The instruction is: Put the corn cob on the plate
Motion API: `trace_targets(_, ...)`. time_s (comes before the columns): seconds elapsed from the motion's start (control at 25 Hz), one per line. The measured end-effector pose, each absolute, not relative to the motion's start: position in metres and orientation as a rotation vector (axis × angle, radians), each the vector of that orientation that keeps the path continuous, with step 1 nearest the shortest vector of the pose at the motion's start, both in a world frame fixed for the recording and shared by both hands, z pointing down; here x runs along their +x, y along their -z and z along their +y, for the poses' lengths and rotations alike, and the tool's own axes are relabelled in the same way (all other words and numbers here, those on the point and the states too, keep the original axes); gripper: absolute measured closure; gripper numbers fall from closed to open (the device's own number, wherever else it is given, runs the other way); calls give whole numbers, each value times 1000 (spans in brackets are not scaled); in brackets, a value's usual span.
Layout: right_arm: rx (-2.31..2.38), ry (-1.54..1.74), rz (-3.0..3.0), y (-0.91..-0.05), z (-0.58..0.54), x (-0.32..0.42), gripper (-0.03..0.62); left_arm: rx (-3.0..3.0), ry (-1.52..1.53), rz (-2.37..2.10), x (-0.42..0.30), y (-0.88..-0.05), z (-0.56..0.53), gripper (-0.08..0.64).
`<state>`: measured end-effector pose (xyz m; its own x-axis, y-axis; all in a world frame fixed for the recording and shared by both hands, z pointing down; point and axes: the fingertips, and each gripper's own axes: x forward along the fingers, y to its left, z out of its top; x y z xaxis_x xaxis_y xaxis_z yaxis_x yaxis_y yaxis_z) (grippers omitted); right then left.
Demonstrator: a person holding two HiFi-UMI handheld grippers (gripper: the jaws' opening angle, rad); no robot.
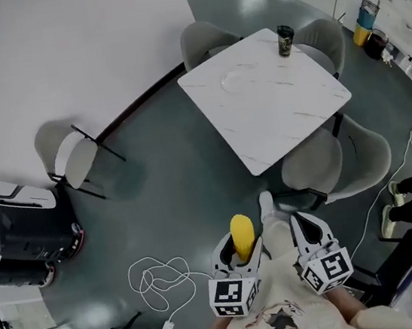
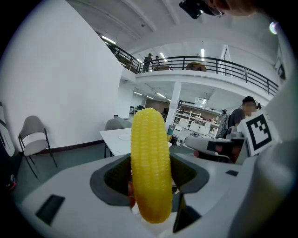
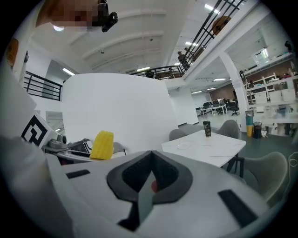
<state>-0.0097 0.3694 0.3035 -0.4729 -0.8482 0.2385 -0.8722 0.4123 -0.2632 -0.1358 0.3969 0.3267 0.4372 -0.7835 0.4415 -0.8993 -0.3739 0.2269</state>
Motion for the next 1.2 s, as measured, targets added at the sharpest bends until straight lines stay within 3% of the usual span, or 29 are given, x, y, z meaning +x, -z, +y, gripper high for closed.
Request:
trace_targets(0.76,1558,-604,-2564,-310,79,15,595,2227,-441,-1424,-119,-321,112,299)
trace_targets(1.2,1539,-634,-2565,-320,7,37,595,2203,-450,-1404,-91,-332,38,299)
